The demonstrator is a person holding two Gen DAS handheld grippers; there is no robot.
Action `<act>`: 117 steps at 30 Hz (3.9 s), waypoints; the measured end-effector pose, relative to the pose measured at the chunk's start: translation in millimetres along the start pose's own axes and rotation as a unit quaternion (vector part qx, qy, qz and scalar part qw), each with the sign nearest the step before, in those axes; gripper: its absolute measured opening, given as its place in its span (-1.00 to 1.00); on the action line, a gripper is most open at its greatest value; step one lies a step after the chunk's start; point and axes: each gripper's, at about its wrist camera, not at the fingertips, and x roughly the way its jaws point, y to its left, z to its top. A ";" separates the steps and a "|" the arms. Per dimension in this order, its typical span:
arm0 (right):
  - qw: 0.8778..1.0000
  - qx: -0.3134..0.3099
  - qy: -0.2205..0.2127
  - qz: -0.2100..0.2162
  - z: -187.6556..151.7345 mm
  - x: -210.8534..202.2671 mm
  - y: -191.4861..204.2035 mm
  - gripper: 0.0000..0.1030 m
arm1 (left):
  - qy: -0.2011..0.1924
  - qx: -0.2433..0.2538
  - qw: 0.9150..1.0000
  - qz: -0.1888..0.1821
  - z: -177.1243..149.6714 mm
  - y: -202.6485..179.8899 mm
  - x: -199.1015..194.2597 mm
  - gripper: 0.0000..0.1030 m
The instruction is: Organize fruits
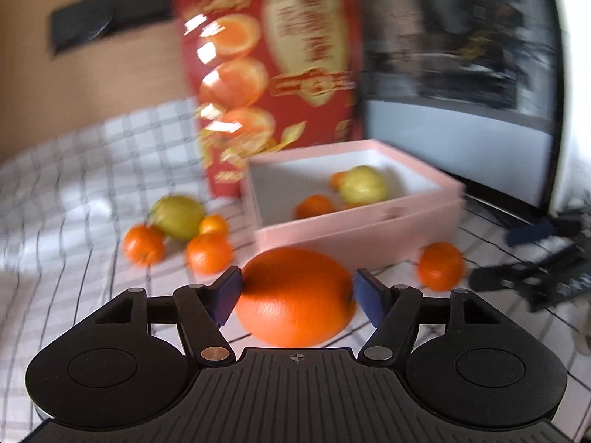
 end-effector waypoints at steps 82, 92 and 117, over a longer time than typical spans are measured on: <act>0.994 -0.105 -0.007 0.005 10.5 -20.7 41.6 -0.13 | 0.012 -0.092 0.993 -0.079 -12.9 7.3 -24.3 0.63; 0.994 -0.089 -0.062 -0.005 92.1 -23.2 46.6 -0.14 | -0.089 -0.129 0.982 -0.105 110.5 27.9 16.5 0.63; 0.996 -0.087 0.032 0.010 115.0 80.7 50.9 0.04 | -0.030 -0.188 0.977 -0.100 100.8 90.3 75.7 0.19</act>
